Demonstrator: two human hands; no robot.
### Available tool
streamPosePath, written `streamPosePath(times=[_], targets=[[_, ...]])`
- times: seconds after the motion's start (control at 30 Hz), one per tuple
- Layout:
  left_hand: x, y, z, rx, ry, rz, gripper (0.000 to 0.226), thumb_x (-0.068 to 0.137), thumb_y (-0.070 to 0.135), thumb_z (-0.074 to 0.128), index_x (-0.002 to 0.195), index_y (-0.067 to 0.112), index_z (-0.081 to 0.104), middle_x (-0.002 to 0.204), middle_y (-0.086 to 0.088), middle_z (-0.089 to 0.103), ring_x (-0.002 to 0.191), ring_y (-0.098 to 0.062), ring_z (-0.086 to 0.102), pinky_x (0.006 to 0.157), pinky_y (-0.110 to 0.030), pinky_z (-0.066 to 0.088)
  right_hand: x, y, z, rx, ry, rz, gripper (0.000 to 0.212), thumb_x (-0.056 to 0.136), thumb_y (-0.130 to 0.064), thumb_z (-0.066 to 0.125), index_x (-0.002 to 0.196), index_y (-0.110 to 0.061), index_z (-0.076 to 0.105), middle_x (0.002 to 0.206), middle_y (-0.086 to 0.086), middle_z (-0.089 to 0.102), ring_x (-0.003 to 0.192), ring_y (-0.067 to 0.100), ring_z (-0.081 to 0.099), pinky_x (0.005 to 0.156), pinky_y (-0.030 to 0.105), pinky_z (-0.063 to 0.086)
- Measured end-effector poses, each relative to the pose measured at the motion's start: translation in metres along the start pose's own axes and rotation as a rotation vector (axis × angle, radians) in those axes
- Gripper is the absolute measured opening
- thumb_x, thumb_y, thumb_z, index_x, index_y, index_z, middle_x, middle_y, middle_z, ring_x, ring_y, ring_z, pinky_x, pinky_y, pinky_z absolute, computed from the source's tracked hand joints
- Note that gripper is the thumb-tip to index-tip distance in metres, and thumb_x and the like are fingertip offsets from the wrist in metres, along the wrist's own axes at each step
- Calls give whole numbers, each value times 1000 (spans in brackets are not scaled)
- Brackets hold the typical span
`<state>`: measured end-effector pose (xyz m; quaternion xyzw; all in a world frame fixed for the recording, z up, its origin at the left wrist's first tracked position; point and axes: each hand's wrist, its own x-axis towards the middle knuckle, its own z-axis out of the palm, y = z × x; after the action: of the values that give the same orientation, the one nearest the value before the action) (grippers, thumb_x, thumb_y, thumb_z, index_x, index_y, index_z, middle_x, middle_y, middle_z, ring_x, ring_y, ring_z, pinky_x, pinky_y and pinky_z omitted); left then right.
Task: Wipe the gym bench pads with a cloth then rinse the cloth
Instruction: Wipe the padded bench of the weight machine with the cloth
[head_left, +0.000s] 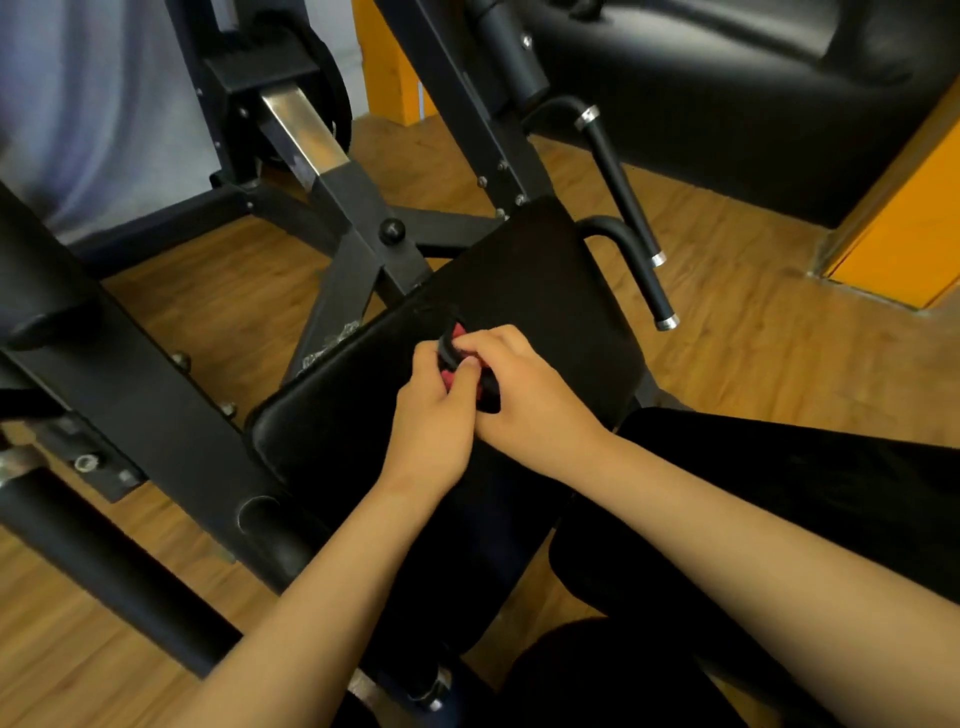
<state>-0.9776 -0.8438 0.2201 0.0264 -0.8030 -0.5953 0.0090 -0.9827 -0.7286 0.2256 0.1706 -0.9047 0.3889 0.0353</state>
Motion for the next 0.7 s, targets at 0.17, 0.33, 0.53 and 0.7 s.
streamPosePath(times=[0.17,0.33,0.53,0.7], targets=[[4,63,-13,2,-43,-27,13,100,26,45,110,24,53,91,1,65,81,-9,64,69,-25,52,12,-41,-45,-11,9,84,50,84,-15,67,131,-20,49,123,-5,44,104,9,54,87,21,47],[4,161,-49,-9,-56,43,12,99,20,47,106,15,55,91,-14,64,78,-17,59,69,-30,48,28,-117,-102,11,117,99,47,87,-19,66,131,-19,50,126,-4,44,105,11,56,90,25,49],[-28,295,-74,-62,-154,116,10,98,23,50,102,15,55,82,2,62,71,-2,59,66,-21,47,12,-209,-209,-20,268,105,47,83,-20,71,127,-20,55,119,-4,51,105,11,57,89,31,52],[-78,408,-79,-120,-279,150,23,100,18,46,123,21,47,98,2,64,87,-6,63,74,-23,50,-30,-296,-305,-102,337,156,40,83,-22,71,121,-21,58,117,-3,53,102,9,57,86,30,53]])
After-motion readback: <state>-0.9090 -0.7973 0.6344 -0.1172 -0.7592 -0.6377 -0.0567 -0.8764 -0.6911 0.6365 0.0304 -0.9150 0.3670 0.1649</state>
